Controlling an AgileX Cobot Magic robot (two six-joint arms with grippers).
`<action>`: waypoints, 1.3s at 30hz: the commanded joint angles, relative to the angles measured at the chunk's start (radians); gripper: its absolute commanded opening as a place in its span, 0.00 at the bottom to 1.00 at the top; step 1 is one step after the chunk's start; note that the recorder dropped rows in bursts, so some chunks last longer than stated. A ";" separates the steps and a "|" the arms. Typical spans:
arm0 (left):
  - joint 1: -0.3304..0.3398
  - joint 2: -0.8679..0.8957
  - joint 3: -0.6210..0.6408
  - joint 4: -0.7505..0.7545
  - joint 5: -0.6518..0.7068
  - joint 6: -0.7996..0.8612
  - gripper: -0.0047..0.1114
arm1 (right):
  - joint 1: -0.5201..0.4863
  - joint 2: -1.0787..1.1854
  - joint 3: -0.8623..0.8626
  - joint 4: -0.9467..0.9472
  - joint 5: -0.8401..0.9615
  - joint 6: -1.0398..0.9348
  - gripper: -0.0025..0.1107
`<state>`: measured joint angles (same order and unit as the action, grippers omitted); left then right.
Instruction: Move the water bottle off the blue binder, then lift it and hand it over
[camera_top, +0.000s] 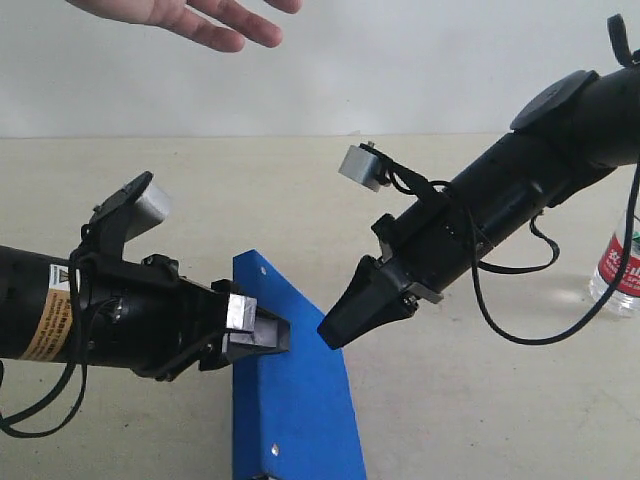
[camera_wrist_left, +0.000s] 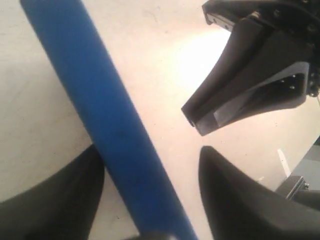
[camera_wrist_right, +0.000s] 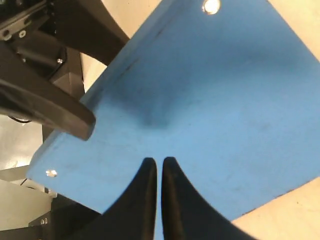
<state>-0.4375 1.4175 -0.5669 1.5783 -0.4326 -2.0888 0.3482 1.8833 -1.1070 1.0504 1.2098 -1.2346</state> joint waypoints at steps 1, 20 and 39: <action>-0.002 0.003 -0.005 0.008 0.033 -0.013 0.44 | 0.000 -0.016 -0.002 0.001 0.011 -0.012 0.02; -0.002 -0.152 -0.005 0.019 0.160 0.146 0.08 | 0.000 -0.273 -0.002 -0.185 -0.244 0.220 0.02; -0.002 -0.593 0.192 0.112 0.286 0.042 0.08 | 0.000 -1.095 -0.002 -1.102 -0.630 1.025 0.02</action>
<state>-0.4375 0.8889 -0.4229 1.6693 -0.1845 -2.0250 0.3482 0.8908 -1.1070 0.1725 0.5847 -0.3854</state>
